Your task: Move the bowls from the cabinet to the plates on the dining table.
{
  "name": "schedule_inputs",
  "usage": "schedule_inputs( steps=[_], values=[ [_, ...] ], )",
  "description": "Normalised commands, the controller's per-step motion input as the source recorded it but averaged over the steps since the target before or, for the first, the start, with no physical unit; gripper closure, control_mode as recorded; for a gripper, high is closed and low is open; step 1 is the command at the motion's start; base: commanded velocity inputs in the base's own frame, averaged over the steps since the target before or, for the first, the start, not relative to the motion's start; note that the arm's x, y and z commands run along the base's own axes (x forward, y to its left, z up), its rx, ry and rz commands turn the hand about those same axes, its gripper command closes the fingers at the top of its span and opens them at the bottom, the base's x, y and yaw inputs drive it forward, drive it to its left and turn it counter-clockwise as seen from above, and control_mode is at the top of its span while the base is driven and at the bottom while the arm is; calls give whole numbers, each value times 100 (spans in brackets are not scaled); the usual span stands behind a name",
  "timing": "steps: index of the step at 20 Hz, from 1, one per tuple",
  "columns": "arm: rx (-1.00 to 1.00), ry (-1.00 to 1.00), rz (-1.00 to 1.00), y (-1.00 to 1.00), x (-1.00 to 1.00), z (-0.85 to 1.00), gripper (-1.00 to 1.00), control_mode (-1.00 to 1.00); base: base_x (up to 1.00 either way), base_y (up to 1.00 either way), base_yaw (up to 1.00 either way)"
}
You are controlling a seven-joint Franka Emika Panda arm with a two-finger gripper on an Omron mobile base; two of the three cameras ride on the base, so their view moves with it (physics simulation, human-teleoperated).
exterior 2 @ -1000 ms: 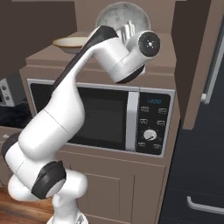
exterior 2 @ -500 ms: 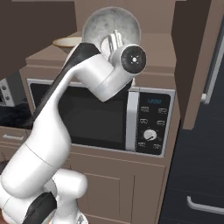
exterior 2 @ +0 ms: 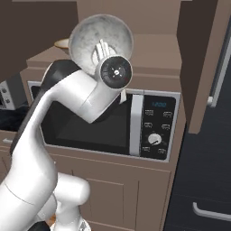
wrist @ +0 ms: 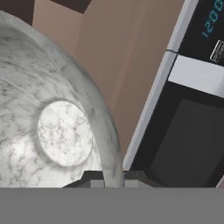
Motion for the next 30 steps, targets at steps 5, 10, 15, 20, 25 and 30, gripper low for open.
schedule_inputs(
  steps=[5, 10, 15, 20, 25, 30],
  values=[
    [0, 15, 0, 26, -43, 0, 100, -100, 0, 0, 0],
    [1, 18, -3, 24, -36, 0, 100, -100, 0, 0, 0],
    [8, 18, -4, 14, -38, 2, 100, -100, 0, 0, 0],
    [8, 16, -4, 15, -39, 0, 100, -100, 0, 0, 0],
    [12, 16, -3, 10, -37, 0, 100, -100, 0, 0, 0],
    [7, 9, -3, 15, -39, -3, 100, -100, 0, 0, 0]
  ],
)
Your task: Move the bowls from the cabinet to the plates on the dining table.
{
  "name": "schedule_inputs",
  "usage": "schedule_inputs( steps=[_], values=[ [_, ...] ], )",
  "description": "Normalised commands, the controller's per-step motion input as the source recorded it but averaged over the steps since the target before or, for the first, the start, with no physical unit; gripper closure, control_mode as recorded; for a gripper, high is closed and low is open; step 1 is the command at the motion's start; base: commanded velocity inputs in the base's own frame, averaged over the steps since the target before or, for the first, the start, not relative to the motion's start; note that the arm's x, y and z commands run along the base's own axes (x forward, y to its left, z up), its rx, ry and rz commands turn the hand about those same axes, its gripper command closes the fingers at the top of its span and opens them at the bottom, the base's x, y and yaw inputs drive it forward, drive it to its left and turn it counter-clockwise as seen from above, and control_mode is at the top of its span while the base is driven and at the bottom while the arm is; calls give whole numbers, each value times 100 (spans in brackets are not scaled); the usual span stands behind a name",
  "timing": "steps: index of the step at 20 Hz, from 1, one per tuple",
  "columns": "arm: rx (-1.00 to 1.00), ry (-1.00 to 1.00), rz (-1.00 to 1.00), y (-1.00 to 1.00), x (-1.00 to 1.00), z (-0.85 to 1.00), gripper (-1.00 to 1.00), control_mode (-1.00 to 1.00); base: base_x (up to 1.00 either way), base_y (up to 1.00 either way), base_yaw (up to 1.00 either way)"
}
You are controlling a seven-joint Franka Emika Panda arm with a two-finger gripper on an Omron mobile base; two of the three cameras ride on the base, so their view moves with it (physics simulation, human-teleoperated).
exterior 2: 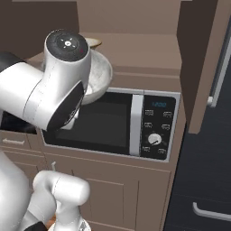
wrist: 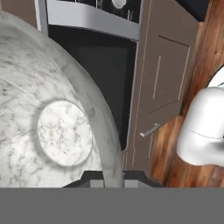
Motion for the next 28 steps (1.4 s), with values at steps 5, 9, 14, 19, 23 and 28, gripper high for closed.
schedule_inputs(
  steps=[5, 9, 14, 19, 23, 28],
  values=[
    [3, 4, -4, 12, -35, -3, 100, -100, 0, 0, 0],
    [3, 2, -4, 9, -29, -3, 100, -100, 0, 0, 0],
    [1, 1, -2, 7, -19, -2, 100, 100, -16, 4, -1],
    [0, 0, 0, 0, 0, 0, 100, 100, -54, 7, -1],
    [0, 0, 0, 0, 0, 0, 100, 100, -62, 0, -1],
    [0, 0, 0, 0, 0, 0, 100, 100, -62, 1, 0]
  ],
)
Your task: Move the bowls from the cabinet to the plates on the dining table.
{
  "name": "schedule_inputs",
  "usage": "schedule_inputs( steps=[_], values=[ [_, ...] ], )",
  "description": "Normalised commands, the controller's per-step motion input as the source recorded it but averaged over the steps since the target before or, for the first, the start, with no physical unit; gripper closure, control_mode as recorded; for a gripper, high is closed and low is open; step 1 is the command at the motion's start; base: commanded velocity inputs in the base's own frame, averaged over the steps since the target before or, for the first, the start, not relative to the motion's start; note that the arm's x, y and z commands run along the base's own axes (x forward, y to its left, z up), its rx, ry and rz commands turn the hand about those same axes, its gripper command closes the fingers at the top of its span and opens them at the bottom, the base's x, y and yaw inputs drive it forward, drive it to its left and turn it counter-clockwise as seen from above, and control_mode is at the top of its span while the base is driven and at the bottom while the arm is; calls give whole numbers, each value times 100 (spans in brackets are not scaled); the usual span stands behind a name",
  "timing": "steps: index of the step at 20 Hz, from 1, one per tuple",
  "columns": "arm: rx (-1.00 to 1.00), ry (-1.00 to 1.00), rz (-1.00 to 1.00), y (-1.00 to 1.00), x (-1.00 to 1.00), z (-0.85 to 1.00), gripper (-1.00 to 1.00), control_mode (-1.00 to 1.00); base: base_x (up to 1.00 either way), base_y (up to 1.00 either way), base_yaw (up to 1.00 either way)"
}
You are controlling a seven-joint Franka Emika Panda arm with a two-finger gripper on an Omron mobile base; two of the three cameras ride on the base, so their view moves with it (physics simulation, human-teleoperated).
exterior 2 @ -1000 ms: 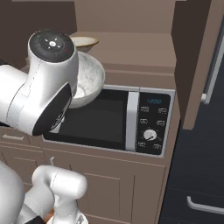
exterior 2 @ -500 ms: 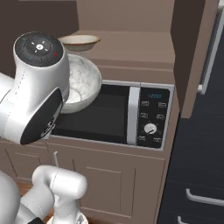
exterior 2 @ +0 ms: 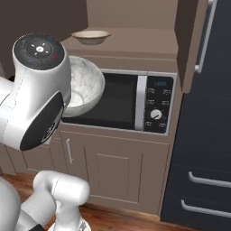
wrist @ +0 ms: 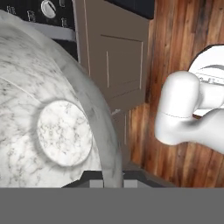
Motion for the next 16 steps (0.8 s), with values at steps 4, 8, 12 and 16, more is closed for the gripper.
schedule_inputs(
  steps=[4, 8, 12, 16],
  values=[
    [0, 0, 0, 0, 0, 0, 100, 100, -62, 4, -1],
    [0, 0, 0, 0, 0, 0, 100, 100, -62, 6, -2],
    [0, 0, 0, 0, 0, 0, 100, 100, -62, 9, -2],
    [0, 0, 0, 0, 0, 0, 100, 100, -62, 10, -1]
  ],
)
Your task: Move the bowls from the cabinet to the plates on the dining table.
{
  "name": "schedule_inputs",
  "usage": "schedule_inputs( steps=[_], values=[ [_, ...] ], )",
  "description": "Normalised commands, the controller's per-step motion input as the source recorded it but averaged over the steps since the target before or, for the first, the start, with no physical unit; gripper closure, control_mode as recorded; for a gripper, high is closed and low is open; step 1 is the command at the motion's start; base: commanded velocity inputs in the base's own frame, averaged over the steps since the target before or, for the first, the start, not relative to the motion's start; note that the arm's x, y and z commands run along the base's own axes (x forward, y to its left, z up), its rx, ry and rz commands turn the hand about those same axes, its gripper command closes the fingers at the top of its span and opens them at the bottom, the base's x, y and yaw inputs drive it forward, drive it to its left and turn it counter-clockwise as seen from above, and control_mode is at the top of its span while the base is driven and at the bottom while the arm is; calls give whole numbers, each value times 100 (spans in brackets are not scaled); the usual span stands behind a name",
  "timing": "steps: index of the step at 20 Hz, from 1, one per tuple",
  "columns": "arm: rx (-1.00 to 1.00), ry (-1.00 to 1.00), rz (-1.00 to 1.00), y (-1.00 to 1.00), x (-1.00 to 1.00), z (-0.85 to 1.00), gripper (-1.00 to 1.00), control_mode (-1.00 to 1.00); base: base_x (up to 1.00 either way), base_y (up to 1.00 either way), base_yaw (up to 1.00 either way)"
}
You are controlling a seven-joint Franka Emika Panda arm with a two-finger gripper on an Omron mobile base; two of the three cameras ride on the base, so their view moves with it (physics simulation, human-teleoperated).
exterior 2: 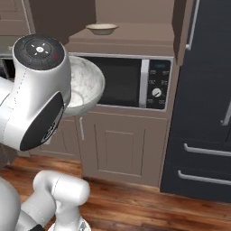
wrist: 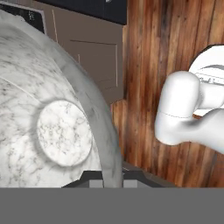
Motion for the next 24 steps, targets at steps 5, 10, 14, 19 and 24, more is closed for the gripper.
schedule_inputs(
  steps=[5, 10, 14, 19, 24],
  values=[
    [0, 0, 0, 0, 0, 0, 100, 100, -62, 12, -1],
    [0, 0, 0, 0, 0, 0, 100, 100, -62, 13, 0],
    [0, 0, 0, 0, 0, 0, 100, 100, -62, 13, 0],
    [0, 0, 0, 0, 0, 0, 100, 100, -62, 14, 0],
    [0, 0, 0, 0, 0, 0, 100, 100, -62, 14, 0]
  ],
)
